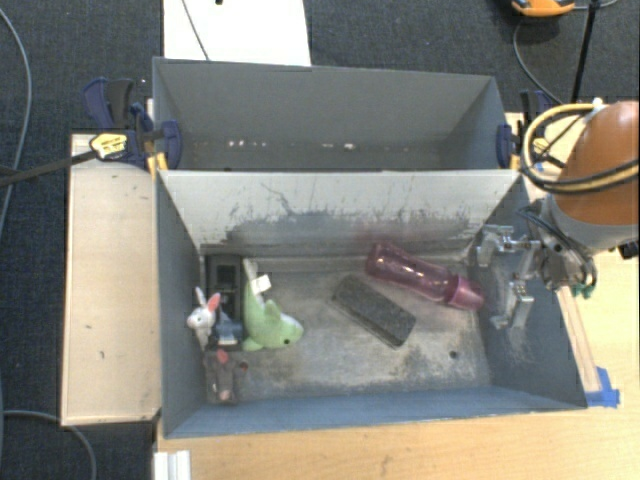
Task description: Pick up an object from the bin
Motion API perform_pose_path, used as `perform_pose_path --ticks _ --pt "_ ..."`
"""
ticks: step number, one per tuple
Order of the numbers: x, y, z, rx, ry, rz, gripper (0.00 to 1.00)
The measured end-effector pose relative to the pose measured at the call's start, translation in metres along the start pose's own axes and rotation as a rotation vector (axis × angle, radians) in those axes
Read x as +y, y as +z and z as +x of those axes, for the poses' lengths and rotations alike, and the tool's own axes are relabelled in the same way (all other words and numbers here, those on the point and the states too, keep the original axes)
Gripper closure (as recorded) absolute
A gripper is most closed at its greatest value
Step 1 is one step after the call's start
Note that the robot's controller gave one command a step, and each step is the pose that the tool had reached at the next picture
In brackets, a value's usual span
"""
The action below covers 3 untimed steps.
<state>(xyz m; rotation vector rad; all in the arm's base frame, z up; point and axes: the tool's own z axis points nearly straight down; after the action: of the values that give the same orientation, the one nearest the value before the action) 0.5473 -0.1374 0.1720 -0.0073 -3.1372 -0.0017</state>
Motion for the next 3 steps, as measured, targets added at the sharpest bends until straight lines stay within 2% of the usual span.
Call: perform_pose_path --ticks 1,2,3 --pt "0.000 -0.005 -0.001 -0.008 -0.003 0.002 0.00" --pt "0.015 0.044 -0.016 -0.013 -0.043 0.003 0.00" --pt "0.049 0.096 -0.015 -0.024 -0.002 0.003 1.00"
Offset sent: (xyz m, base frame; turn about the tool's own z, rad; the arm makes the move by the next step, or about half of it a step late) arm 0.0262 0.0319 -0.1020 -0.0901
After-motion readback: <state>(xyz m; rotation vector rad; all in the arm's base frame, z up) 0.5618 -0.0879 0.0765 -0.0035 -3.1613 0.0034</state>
